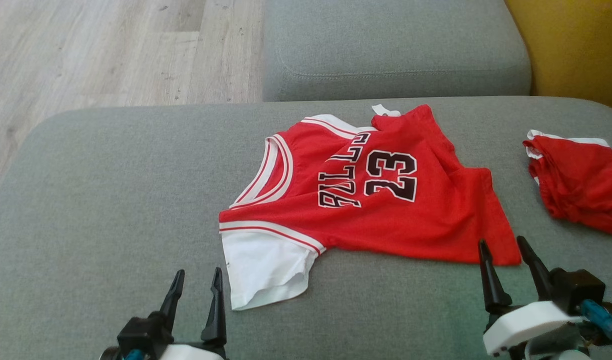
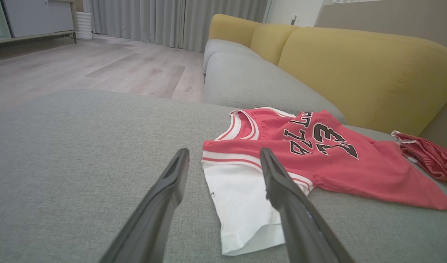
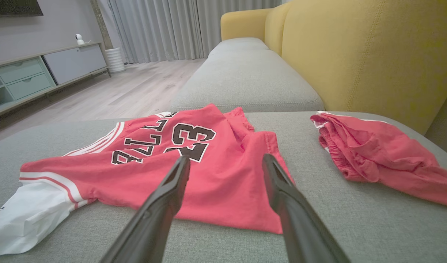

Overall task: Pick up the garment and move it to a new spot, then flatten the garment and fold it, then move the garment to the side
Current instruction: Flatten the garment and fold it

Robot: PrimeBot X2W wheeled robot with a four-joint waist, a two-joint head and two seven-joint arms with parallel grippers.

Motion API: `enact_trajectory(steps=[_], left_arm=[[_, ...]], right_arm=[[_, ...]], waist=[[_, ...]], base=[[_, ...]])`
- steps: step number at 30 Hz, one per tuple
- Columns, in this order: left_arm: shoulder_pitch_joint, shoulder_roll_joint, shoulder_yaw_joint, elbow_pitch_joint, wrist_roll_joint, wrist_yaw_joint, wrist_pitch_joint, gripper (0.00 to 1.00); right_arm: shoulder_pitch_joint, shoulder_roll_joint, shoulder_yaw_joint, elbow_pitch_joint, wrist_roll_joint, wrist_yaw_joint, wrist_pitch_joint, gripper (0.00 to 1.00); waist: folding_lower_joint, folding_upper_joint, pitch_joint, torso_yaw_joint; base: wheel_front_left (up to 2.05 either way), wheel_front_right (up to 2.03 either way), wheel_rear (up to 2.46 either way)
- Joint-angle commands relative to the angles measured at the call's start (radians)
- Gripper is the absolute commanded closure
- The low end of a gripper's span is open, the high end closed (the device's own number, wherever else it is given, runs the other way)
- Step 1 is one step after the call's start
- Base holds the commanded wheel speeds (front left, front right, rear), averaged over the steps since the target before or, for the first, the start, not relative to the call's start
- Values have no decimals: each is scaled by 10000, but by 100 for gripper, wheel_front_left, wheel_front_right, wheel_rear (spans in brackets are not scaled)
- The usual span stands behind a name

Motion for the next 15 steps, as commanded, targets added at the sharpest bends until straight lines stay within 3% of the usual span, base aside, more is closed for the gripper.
enact_trajectory(steps=[1,15], left_arm=[[-435,146,304,-314,-16,58,11,0],[-1190,-450,-183,1356,-537,166,1769,0]], right_arm=[[-434,-91,280,-294,43,-7,-150,0],[-727,-91,488,-394,-112,-7,-24,0]], waist=[[0,-1,20,-4],[0,-1,723,-422]], base=[[0,0,0],[0,0,0]])
